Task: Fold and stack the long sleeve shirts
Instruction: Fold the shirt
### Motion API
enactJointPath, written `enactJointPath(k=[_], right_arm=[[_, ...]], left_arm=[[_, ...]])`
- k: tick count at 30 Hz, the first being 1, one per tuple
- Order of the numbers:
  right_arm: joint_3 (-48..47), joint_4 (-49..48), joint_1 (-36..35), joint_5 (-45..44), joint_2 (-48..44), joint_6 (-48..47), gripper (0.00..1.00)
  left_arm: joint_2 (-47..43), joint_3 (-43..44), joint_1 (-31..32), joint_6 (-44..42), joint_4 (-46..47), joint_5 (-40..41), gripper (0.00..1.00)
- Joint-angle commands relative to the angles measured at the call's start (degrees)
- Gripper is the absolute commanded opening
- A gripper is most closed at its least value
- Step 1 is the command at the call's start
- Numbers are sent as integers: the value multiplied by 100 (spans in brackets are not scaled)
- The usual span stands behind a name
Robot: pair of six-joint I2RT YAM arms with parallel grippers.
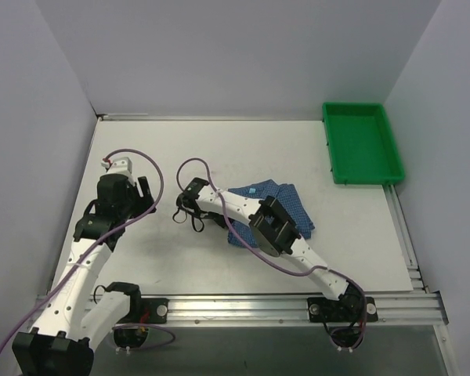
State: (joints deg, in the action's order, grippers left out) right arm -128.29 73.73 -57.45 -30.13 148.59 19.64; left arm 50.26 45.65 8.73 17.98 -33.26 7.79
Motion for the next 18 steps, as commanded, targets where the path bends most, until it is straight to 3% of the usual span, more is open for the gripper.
enactJointPath(k=[1,2,6,9,12,14,18], right_arm=[[146,361,-125,279,-322,277,3],[129,344,-161,297,-305,303,4],[111,72,-319,516,-313,278,31],[243,-349,-460,841,-559,85,43],[366,-762,-556,1235,-989,-47,56],[436,-1009,-565,1395,-1358,-109,63],[778,-1519,-548,1808,-2157,-153,66]], left_arm=[[-157,14,-82,92,56,196,79],[-174,23,-108,92,56,214,79],[-236,23,-135,109,56,275,79],[-297,14,-144,144,47,267,79],[-315,23,-144,258,161,-128,80],[-324,189,-144,408,74,-417,80],[-490,532,-152,715,-207,-735,82]])
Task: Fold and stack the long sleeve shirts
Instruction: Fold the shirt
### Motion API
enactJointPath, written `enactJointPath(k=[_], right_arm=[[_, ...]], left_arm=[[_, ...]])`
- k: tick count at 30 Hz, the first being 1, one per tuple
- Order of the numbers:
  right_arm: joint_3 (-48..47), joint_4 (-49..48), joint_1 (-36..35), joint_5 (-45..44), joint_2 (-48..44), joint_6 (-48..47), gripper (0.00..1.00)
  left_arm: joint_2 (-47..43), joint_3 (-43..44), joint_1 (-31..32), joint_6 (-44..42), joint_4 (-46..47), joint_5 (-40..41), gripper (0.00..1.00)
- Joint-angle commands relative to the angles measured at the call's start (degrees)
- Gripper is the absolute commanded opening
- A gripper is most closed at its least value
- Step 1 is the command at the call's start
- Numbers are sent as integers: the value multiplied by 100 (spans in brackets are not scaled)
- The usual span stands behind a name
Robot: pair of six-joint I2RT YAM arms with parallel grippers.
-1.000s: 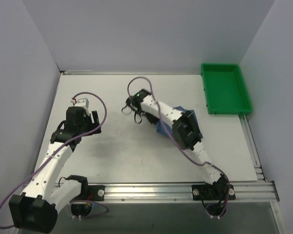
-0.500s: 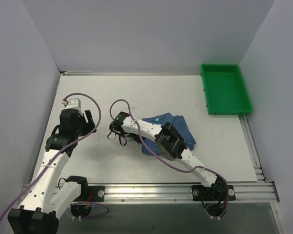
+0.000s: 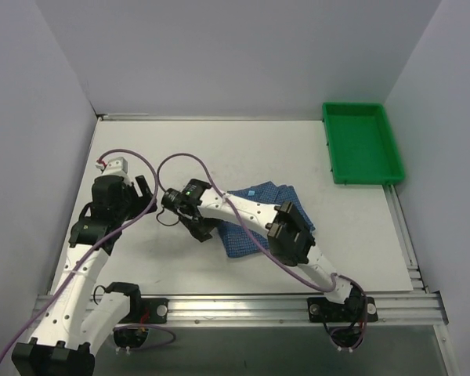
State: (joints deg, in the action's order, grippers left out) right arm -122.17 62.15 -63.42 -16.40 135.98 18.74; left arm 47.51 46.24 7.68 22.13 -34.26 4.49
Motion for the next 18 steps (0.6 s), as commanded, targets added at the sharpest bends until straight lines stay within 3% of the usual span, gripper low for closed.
enactJointPath(k=[1,5,10,13,18], right_arm=[[289,-475,75,480,-1264,-46,66],[1149,-1036,312,541,-2276,77,65],[3082,-1845,996,1130,-3937,191,62],[4170,-2452,1296,1341,-4796,340,59],[5474,-3778,1657,2060,-5626,674,52]], left_arm=[[-233,526,-48,414,-220,-440,82],[-251,553,-39,792,-371,-1018,83],[12,71,66,1398,24,-1889,85],[337,-158,496,1811,542,-1943,86],[1461,-290,1708,2364,1621,-1381,84]])
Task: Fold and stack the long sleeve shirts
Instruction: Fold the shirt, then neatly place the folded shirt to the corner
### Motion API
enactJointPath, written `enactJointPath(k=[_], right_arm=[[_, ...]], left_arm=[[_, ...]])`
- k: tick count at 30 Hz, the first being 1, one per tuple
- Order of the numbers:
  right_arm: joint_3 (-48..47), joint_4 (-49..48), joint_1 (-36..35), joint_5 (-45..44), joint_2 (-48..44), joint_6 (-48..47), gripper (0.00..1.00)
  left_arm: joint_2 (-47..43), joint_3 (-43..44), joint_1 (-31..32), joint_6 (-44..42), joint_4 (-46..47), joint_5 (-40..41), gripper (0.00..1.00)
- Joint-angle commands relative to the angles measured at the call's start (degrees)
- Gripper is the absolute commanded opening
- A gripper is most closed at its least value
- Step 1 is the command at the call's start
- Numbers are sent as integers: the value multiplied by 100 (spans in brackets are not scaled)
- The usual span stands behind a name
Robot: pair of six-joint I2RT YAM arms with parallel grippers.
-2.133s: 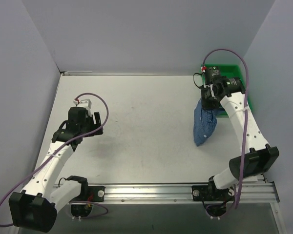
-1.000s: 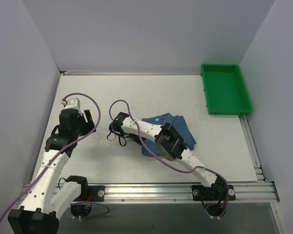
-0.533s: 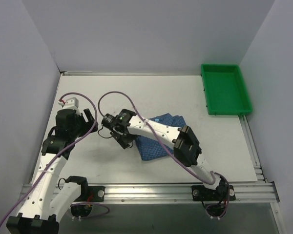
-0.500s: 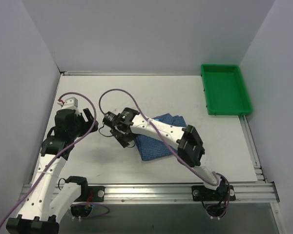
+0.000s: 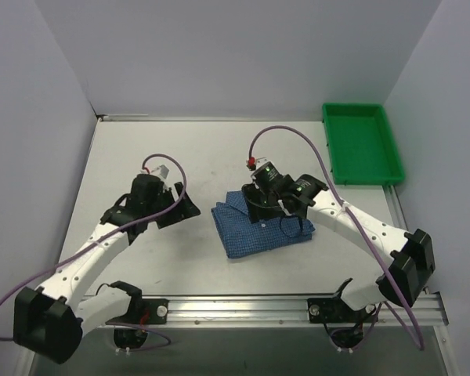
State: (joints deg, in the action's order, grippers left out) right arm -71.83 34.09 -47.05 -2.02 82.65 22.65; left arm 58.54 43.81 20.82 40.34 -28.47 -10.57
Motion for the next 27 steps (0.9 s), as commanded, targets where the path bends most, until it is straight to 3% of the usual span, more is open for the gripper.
enactJointPath(k=[1,5,15,27], right_arm=[[616,-1157,38,676,-433,370,52],[1188,-2079,99,922,-461,739,47],[1330,-3365,170,1433,443,1197,41],[899,-3707,266,1292,1314,1232,40]], left_arm=[[690,-100,449,641,1228,125,82],[1369,-469,581,1063,2256,151,73],[2802,-769,1126,1441,3917,-7,71],[3199,-1278,1214,1547,4350,11,58]])
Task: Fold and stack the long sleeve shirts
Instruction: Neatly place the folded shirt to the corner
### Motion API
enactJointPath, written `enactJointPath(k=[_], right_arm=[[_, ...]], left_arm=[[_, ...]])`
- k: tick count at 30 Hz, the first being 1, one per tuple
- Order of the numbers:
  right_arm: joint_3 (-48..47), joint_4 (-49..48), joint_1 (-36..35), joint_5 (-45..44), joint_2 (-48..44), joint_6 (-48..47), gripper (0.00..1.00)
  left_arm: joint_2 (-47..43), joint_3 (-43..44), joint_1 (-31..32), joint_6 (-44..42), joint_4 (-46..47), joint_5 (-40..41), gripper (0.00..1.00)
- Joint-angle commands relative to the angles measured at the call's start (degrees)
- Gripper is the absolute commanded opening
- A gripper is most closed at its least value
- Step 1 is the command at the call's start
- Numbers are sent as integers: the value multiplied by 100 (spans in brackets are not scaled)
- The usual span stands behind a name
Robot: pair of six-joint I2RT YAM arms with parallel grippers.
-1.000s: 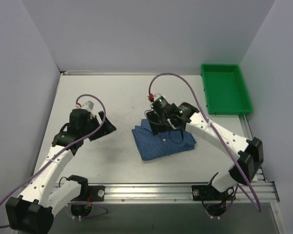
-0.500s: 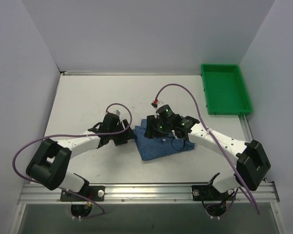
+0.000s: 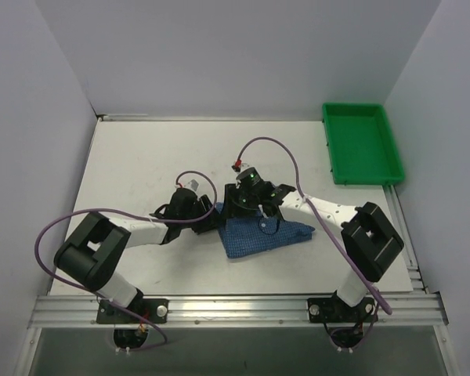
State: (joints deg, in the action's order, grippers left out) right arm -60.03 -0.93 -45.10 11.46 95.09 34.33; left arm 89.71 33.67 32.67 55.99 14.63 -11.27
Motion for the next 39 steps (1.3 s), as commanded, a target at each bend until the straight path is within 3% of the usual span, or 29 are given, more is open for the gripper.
enactJointPath(k=[1,12,19,25,32,39], right_arm=[[-281,-206,72,-57,97,65,39],[-228,-241,80,66,457,100,37],[-316,-302,80,180,765,118,33],[-325,-373,72,225,906,109,24],[-308,-434,63,321,889,66,8],[-281,-470,19,392,678,4,1]], left_arm=[[64,-308,29,-26,57,63,57],[-393,-756,21,-123,285,-59,57],[-95,-836,29,-9,628,-192,55],[239,-906,29,79,962,-350,39],[635,-1003,29,193,1445,-455,3],[811,-1064,29,246,1674,-543,0]])
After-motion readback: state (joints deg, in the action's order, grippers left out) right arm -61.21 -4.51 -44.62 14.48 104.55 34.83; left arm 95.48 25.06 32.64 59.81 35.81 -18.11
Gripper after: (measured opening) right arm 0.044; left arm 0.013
